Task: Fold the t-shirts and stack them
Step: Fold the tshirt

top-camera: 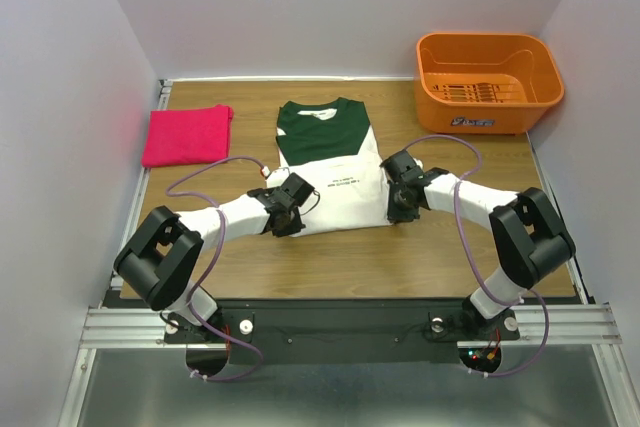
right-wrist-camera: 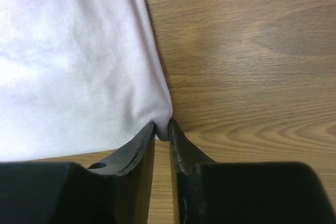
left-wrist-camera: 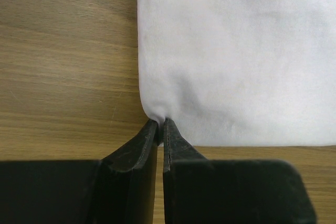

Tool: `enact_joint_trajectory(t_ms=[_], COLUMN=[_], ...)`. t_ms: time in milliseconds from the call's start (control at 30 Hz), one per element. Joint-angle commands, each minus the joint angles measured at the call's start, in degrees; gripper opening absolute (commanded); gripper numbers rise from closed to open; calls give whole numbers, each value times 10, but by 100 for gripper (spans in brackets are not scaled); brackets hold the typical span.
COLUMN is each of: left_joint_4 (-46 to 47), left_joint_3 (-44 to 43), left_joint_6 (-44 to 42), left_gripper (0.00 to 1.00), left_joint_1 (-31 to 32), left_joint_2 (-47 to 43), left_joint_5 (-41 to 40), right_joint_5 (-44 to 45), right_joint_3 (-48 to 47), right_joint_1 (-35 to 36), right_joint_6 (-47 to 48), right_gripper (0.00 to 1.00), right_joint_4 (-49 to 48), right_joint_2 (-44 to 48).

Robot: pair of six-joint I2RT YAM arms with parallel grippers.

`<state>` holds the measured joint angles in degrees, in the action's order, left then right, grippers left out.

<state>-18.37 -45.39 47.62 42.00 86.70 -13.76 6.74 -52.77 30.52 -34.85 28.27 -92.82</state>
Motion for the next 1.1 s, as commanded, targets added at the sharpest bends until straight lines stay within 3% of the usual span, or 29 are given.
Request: enact_joint_trajectory(t_ms=[0, 133, 467, 667, 833, 1067], left_joint_4=[-36, -47, -70, -94, -120, -196], left_joint_3=[33, 33, 69, 79, 78, -25], left_joint_6=[-6, -13, -25, 21, 64, 83], left_gripper=[0, 0, 0, 0, 0, 0], left_joint_1=[5, 5, 18, 79, 110, 99], left_joint_2=[8, 6, -85, -141, -189, -243], left_joint_5=[24, 30, 89, 121, 131, 15], right_joint_5=[6, -5, -65, -125, -121, -45], right_joint_3=[30, 39, 81, 122, 105, -30], right_joint_1=[11, 10, 12, 13, 13, 13], right_joint_6=[-13, 0, 35, 40, 32, 39], right_gripper=[15, 1, 1, 1, 1, 1], right_joint_4=[-11, -8, 59, 121, 183, 226], right_joint_2=[-29, -3, 92, 184, 241, 236])
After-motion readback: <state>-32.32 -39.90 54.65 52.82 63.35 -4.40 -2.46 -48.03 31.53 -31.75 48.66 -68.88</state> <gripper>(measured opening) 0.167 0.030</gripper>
